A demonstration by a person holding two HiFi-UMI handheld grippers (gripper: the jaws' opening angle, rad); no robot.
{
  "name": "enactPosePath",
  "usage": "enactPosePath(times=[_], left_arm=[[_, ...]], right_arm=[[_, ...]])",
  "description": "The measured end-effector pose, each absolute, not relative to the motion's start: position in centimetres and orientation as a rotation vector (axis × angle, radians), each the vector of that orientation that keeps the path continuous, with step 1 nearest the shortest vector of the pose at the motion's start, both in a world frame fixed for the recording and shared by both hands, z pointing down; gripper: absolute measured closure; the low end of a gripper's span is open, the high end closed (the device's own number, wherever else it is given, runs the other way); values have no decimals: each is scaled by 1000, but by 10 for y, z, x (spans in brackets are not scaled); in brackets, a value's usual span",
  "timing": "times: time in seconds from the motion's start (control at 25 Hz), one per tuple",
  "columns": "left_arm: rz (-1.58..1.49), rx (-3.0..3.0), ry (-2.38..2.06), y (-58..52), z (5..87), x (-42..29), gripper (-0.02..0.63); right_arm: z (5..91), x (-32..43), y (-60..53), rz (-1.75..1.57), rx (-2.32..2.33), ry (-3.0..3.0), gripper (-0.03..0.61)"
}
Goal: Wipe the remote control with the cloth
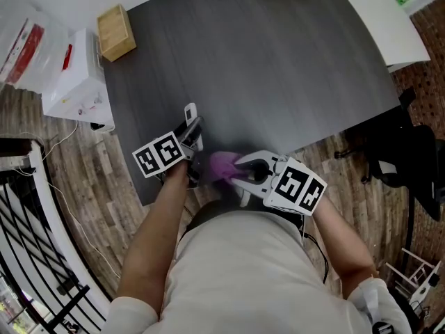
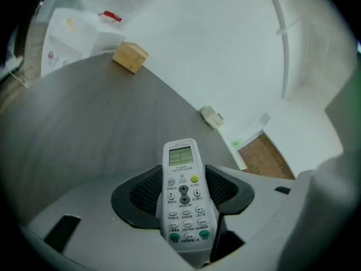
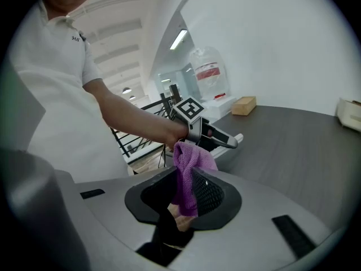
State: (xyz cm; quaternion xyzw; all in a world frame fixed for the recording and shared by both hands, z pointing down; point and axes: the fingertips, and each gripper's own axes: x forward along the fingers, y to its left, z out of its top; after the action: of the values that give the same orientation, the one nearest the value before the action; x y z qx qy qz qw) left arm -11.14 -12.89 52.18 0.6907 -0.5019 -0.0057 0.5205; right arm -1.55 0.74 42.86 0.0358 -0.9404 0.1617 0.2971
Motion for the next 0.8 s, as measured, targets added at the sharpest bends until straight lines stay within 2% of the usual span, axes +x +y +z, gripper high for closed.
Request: enactPosePath(times=[0.32,0.8], left_arm=[[303,1492,-1468,-126,562,-127,373],[295,1589,-1377,-114,569,-110,365]], right_arm=[[440,18,-24,499,351,-2477,491],[447,57,-55,617,591,-2483,491]])
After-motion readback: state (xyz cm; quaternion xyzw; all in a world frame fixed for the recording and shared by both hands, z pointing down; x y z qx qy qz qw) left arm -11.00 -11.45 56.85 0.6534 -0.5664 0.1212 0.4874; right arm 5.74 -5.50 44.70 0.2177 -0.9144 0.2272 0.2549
